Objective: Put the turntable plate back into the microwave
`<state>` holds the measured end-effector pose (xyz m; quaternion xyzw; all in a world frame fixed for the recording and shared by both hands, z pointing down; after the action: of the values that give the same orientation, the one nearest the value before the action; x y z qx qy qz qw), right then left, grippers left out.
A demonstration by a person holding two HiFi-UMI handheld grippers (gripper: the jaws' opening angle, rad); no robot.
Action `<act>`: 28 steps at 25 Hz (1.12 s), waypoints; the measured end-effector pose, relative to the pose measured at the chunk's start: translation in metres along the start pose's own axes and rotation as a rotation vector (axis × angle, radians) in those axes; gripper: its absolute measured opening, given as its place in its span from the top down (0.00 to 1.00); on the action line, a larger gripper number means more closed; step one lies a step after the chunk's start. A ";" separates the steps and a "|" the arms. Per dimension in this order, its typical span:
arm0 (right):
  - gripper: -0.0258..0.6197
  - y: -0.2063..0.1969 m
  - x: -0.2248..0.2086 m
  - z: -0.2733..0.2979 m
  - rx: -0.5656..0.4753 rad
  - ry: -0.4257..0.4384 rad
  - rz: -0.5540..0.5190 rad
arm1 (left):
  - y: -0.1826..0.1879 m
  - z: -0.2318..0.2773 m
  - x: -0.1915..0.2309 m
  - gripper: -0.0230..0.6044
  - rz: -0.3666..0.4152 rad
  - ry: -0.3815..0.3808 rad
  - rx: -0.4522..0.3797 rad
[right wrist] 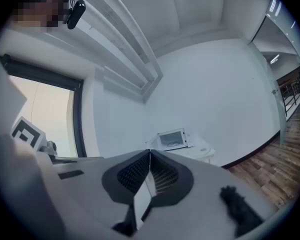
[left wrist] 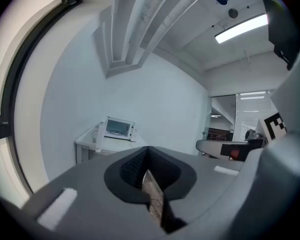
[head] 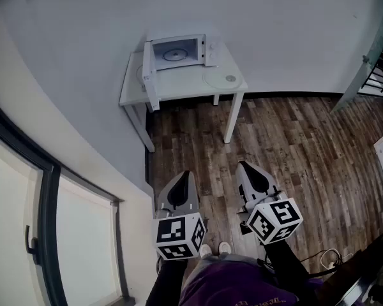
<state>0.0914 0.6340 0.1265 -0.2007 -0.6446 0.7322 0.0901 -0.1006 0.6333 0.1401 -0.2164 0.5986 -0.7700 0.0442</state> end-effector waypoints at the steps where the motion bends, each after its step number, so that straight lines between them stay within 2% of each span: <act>1: 0.95 0.000 0.001 0.000 -0.003 -0.010 -0.003 | 0.000 0.000 0.003 0.96 0.003 -0.006 0.003; 9: 0.95 -0.001 0.009 0.008 -0.073 -0.040 0.024 | 0.003 0.014 0.015 0.96 0.014 -0.057 0.020; 14: 0.95 -0.002 0.008 0.021 -0.100 -0.004 0.085 | -0.001 0.029 0.022 0.96 0.003 -0.067 0.031; 17: 0.95 -0.005 0.001 0.034 -0.086 0.003 0.055 | -0.006 0.042 0.027 0.96 0.011 -0.051 0.038; 20: 0.95 -0.010 -0.013 0.057 -0.062 -0.003 0.026 | -0.009 0.066 0.033 0.96 0.020 -0.032 0.044; 28: 0.95 -0.010 -0.079 0.143 -0.031 0.034 0.041 | 0.007 0.164 0.043 0.96 0.028 -0.018 0.012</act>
<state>0.1028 0.4748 0.1628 -0.2277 -0.6500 0.7203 0.0829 -0.0774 0.4689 0.1772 -0.2144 0.5965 -0.7710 0.0616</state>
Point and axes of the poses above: the fingertips, and each gripper's own axes: z forward along the fingers, x to its left, y out of its top, the point moved 8 cm from there along -z, backward along the fingers, and after that the axes turned 3 degrees about -z, right-handed, at the moved point
